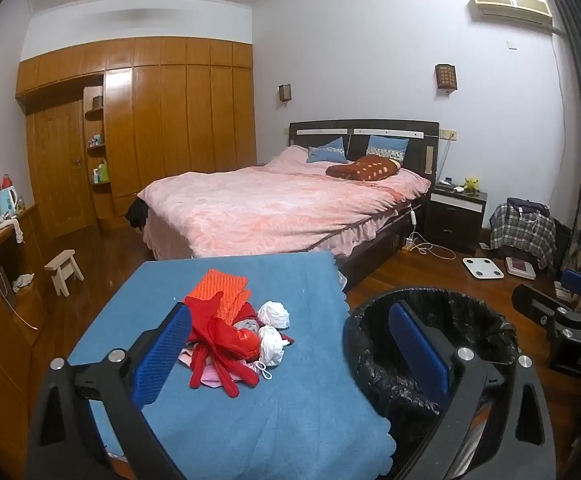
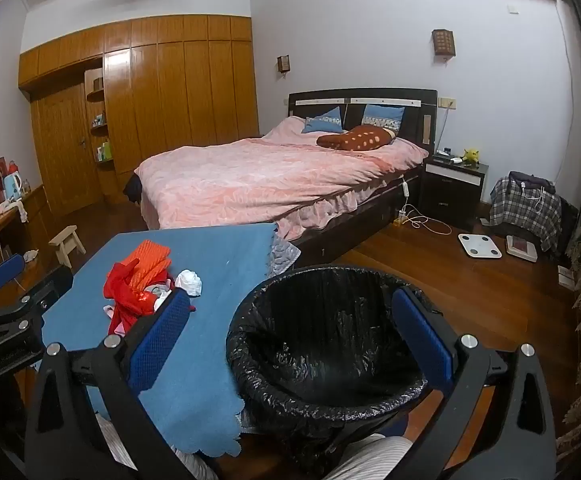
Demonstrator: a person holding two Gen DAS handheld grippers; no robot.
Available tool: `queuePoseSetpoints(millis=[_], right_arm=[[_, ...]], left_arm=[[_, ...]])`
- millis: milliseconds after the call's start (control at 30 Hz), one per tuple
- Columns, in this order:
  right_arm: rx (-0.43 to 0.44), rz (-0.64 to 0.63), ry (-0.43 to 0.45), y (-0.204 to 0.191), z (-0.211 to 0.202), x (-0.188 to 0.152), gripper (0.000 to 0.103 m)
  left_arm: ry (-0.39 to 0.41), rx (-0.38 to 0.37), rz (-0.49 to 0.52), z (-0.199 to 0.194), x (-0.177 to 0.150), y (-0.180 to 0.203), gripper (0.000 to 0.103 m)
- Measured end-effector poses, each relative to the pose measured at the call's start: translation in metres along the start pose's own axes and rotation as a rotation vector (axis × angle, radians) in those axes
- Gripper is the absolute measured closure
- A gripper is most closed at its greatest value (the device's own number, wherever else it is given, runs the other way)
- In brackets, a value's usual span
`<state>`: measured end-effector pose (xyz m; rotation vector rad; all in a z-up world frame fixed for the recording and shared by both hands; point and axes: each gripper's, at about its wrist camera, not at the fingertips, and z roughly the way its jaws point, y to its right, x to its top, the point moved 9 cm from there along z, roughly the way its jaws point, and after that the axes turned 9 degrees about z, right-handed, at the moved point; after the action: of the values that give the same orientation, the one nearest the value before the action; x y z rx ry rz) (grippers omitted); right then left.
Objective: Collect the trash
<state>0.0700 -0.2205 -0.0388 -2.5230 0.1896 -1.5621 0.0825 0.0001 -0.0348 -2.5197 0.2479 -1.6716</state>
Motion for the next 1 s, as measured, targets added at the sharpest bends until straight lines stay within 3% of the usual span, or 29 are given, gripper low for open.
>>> queuePoseSetpoints(millis=[1000], right_arm=[[-0.002,-0.001,-0.007,-0.0014,0.0017,-0.0008,0.005]], left_arm=[[-0.002,0.003,0.006,0.0001,-0.0003,0.0,0.006]])
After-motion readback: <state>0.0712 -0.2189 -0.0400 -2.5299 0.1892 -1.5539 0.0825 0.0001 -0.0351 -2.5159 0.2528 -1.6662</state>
